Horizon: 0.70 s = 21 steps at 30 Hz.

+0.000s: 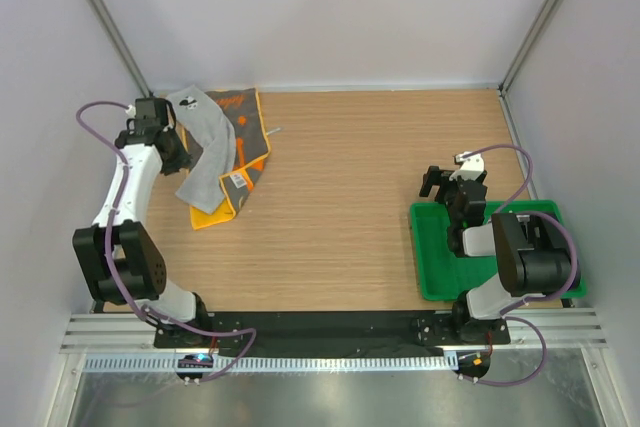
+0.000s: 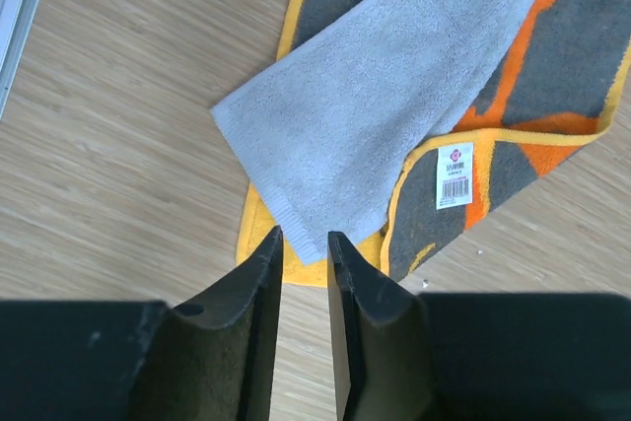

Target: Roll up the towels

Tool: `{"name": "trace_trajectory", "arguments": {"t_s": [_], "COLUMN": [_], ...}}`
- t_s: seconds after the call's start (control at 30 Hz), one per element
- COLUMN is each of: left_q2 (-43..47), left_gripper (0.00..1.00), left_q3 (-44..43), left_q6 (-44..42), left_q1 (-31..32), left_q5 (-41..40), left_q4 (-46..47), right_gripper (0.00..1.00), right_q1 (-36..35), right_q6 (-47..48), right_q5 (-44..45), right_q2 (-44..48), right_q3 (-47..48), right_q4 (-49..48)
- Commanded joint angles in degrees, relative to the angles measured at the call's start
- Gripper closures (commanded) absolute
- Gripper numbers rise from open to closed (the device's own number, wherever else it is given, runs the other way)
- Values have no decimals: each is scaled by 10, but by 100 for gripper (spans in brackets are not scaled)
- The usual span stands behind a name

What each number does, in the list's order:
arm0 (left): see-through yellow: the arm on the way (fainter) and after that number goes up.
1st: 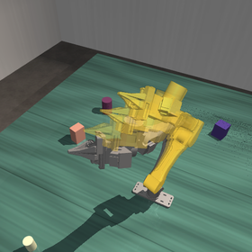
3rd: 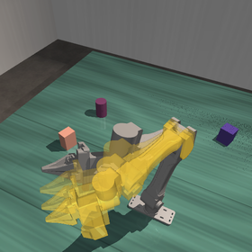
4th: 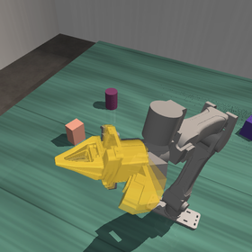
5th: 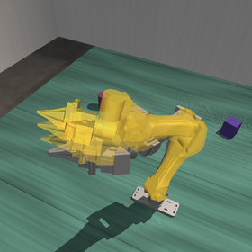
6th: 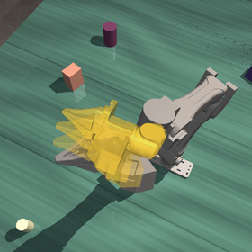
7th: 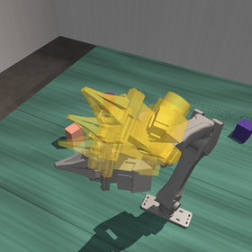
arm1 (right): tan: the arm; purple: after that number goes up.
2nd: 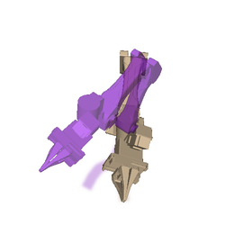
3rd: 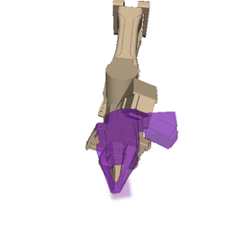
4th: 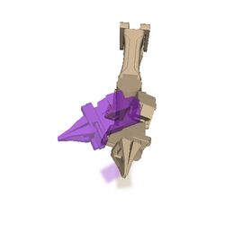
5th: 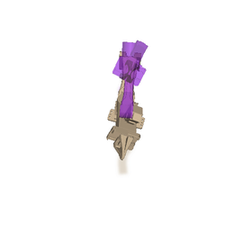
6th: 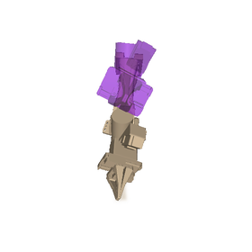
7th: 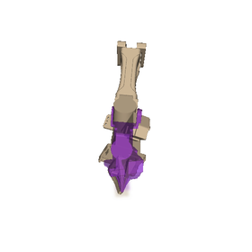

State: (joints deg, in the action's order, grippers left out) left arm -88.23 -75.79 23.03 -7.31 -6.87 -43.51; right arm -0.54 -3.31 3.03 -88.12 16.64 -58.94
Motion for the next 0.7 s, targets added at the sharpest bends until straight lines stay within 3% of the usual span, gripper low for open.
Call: {"name": "trace_trajectory", "arguments": {"t_s": [0.0, 0.2, 0.37, 0.53, 0.67], "left_q2": [13, 25, 57, 95, 122], "left_gripper": [76, 60, 59, 57, 55], "left_q3": [6, 19, 106, 140, 146], "left_q6": [-28, 32, 68, 84, 70], "left_q1": [-10, -14, -14, -7, 57], "left_q5": [6, 12, 51, 50, 37], "left_q4": [-4, -29, -12, -7, 10], "right_gripper": [0, 0, 0, 0, 0], "right_q1": [-3, -2, -2, -3, -2], "right_q6": [-6, -6, -6, -6, -7], "right_q5": [1, 1, 1, 1, 1], "right_q2": [1, 1, 1, 1, 1], "right_q3": [1, 1, 1, 1, 1], "right_q4": [-9, -8, -9, -9, -9]}}
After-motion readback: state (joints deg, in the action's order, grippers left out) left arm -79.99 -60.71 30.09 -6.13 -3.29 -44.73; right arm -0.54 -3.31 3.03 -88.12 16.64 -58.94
